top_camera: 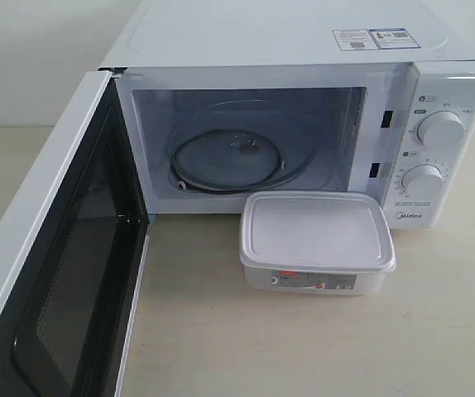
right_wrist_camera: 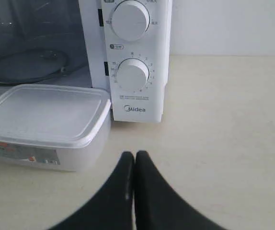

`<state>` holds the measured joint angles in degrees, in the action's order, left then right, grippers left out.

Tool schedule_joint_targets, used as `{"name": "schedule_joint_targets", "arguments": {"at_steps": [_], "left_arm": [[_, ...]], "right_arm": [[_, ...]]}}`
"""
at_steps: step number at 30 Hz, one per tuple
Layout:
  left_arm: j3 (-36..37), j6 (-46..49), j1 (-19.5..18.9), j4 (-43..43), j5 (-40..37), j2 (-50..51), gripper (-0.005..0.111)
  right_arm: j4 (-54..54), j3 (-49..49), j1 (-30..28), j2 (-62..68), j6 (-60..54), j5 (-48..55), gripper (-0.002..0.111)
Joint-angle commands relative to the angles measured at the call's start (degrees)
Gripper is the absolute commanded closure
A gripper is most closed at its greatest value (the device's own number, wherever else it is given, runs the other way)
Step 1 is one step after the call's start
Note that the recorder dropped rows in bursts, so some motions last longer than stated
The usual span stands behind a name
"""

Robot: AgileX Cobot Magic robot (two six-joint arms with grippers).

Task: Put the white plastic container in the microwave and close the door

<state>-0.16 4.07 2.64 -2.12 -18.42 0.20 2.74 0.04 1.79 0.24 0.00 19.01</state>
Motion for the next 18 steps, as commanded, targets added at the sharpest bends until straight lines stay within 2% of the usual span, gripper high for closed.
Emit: {"name": "schedule_joint_targets", "arguments": {"at_steps": [1,12,15,18], "left_arm": [[0.2,0.3,-0.2,-0.2,0.8,-0.2,0.103],[0.2,0.3,-0.2,-0.2,0.8,-0.2,0.103],[0.2,0.3,-0.2,-0.2,0.8,-0.2,0.103],[0.2,0.3,-0.2,-0.2,0.8,-0.2,0.103]], "right_arm": [[-0.4,0.0,-0.1,-0.2,0.0,-3.1,0.109],[0.1,0.0,-0.1,-0.2,0.0,-18.7,0.109],[-0.1,0.0,-0.1,-0.2,-0.5,-34.3,0.109],[-0.4,-2.5,-0.1,-0.2,-2.3,-36.4,0.109]]}}
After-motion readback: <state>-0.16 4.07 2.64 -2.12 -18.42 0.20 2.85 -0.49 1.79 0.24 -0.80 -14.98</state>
